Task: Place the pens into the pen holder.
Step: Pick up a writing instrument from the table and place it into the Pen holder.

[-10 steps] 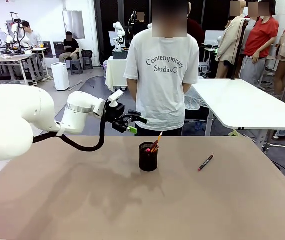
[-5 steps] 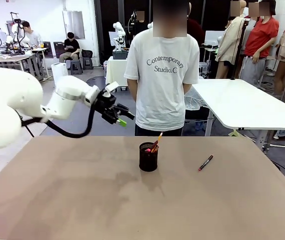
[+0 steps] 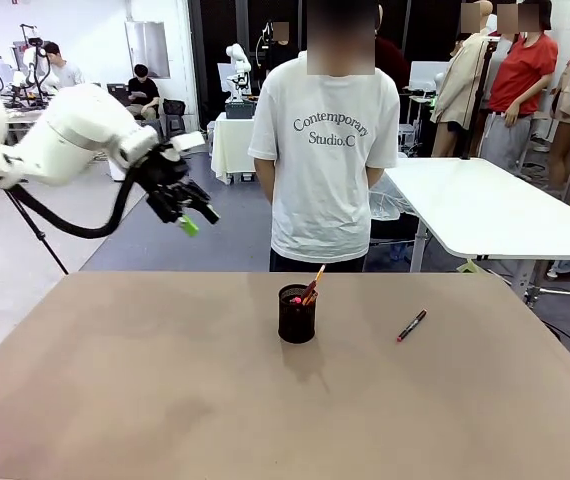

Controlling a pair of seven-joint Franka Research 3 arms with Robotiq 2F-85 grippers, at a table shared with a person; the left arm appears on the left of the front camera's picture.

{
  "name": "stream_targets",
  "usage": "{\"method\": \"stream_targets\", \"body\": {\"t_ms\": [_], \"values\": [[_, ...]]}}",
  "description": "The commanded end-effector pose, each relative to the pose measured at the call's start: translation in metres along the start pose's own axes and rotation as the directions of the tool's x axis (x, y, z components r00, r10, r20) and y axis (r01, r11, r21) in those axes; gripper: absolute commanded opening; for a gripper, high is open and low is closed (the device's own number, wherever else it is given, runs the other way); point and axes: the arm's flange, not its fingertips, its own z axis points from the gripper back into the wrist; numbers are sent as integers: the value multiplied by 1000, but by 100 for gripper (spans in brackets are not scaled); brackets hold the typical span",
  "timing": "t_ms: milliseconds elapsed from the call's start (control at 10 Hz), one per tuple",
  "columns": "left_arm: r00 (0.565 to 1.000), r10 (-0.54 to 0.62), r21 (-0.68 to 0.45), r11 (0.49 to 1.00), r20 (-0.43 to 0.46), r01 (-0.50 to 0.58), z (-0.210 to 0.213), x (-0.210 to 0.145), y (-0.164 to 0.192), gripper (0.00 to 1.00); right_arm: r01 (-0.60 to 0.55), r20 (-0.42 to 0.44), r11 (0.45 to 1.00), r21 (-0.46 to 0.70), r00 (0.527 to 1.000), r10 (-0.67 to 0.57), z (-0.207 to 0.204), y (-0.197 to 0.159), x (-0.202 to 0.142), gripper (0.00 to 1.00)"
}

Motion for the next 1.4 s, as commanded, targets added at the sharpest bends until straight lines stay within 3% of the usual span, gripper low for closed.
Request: {"method": "stream_targets", "body": {"t_ms": [0, 300, 500, 700, 900, 1000, 1300], "values": [[998, -60, 79, 995, 27, 57, 31, -30, -38, 100, -11, 9, 1000, -1, 1000, 11, -1, 3, 1, 100], [999, 23, 296, 955, 45, -35, 86, -59, -69, 100, -11, 9, 1000, -1, 1000, 11, -1, 3, 1, 100], [991, 98, 411, 903, 90, -126, 101, -72, -74, 100, -11, 9, 1000, -1, 1000, 11, -1, 3, 1, 100], [980, 163, 436, 878, 113, -196, 117, -74, -77, 100, -11, 9, 1000, -1, 1000, 11, -1, 3, 1, 100], [982, 136, 358, 917, 134, -176, 114, -73, -78, 100, -11, 9, 1000, -1, 1000, 11, -1, 3, 1, 100], [984, 147, 420, 891, 98, -174, 124, -81, -71, 100, -11, 9, 1000, -1, 1000, 11, -1, 3, 1, 100], [984, 147, 420, 891, 98, -174, 124, -81, -71, 100, -11, 9, 1000, -1, 1000, 11, -1, 3, 1, 100]]}}
